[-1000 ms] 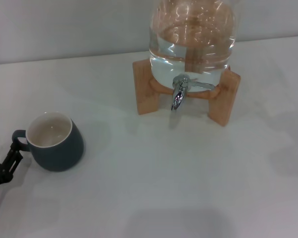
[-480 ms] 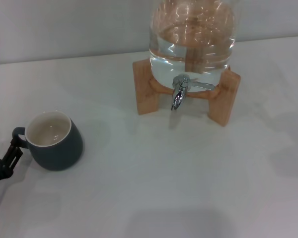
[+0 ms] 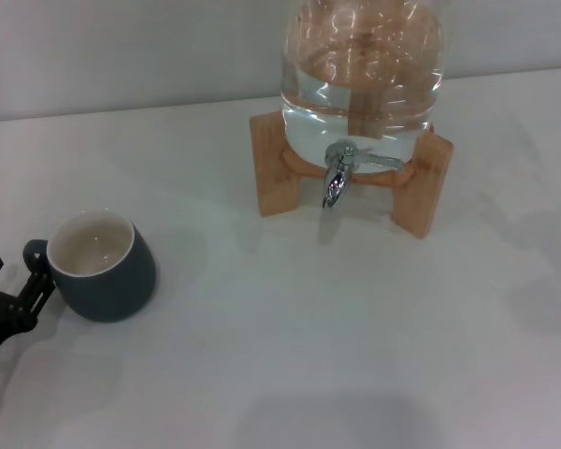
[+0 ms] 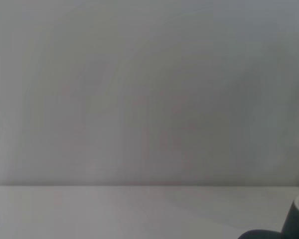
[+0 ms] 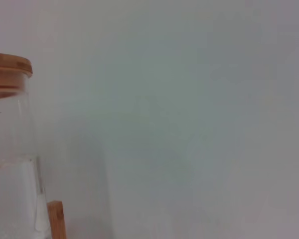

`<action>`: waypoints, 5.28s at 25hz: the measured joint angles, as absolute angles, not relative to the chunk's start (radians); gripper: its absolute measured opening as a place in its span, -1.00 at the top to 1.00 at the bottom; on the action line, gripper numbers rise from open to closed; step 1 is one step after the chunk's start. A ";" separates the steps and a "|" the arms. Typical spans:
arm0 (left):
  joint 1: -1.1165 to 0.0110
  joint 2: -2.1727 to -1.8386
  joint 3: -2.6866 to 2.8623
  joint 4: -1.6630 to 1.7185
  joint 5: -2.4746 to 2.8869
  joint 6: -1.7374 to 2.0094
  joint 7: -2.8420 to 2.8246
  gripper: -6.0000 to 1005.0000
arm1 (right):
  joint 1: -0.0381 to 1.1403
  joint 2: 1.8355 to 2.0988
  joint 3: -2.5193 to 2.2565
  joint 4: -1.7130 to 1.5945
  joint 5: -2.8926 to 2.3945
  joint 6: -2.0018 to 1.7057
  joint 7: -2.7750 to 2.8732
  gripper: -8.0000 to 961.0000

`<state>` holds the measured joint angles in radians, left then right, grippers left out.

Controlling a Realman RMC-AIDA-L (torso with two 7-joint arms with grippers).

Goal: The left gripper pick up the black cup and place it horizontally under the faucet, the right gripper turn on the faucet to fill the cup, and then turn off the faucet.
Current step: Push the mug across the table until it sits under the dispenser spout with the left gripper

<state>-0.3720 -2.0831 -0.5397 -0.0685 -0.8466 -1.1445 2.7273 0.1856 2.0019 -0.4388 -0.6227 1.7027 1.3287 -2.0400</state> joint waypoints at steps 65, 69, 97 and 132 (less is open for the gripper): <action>-0.367 -2.082 -0.546 -0.081 -0.863 -1.153 2.701 -0.36 | 0.173 2.002 -0.439 -0.623 1.703 1.338 -2.045 -0.78; -0.367 -2.082 -0.546 -0.078 -0.865 -1.153 2.701 -0.36 | 0.172 2.002 -0.439 -0.623 1.703 1.339 -2.044 -0.78; -0.391 -2.080 -0.539 -0.081 -0.871 -1.131 2.701 -0.29 | 0.168 2.003 -0.439 -0.621 1.703 1.353 -2.044 -0.78; -0.380 -2.083 -0.535 -0.084 -0.841 -1.157 2.688 0.63 | 0.157 2.003 -0.415 -0.623 1.703 1.366 -2.044 -0.78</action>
